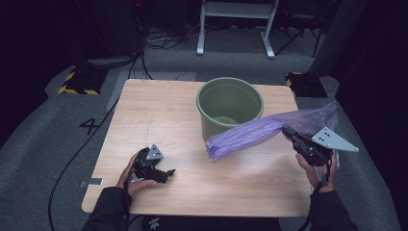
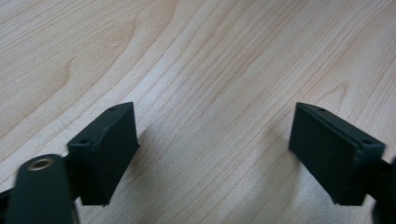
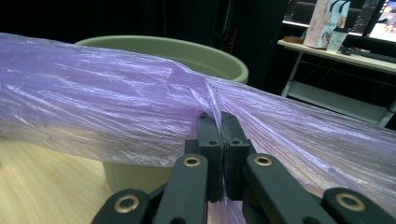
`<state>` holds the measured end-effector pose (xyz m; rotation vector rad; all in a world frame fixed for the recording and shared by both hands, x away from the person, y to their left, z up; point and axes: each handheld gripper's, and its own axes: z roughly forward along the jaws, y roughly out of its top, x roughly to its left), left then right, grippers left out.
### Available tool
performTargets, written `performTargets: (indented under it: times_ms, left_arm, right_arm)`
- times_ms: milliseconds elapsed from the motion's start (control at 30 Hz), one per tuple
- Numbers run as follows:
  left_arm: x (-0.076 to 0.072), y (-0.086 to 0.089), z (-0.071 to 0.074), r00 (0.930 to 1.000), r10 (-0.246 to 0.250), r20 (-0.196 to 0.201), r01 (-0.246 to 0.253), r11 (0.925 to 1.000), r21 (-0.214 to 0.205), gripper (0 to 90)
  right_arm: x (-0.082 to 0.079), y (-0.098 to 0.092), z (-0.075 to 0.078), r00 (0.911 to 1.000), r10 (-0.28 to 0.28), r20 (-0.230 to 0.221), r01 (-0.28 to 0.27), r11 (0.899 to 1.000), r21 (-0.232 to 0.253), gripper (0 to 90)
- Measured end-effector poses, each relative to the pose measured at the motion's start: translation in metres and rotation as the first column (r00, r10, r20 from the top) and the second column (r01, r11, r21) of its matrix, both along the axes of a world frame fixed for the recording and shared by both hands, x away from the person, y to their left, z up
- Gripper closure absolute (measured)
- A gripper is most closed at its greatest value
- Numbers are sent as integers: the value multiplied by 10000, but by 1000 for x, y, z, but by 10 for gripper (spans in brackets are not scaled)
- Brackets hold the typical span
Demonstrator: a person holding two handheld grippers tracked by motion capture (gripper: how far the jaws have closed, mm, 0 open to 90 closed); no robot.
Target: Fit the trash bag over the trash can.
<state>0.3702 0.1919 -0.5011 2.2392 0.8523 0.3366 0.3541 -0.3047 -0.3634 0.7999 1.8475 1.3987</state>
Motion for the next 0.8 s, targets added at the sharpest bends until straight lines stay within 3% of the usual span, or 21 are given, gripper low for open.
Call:
performTargets:
  times_ms: [300, 467, 667, 800]
  left_arm:
    - [-3, 0, 6, 9997, -48, 228, 54, 9997, -249, 164]
    - [-6, -1, 14, 9991, -92, 420, 116, 9984, -550, 166]
    - [-15, -12, 40, 9908, -429, 1286, 591, 9904, -1246, 166]
    - [-19, -19, 55, 9823, -678, 1748, 934, 9853, -1429, 170]
  right_arm:
    - [-5, -3, 16, 9993, 46, 366, -52, 9999, 142, 900]
    - [-1, -6, 25, 9979, -388, 525, 382, 9992, 121, 900]
    - [17, -8, 24, 9928, -1111, 452, 1108, 9938, 86, 900]
    - [27, -13, 23, 9868, -1594, 272, 1587, 9869, 282, 900]
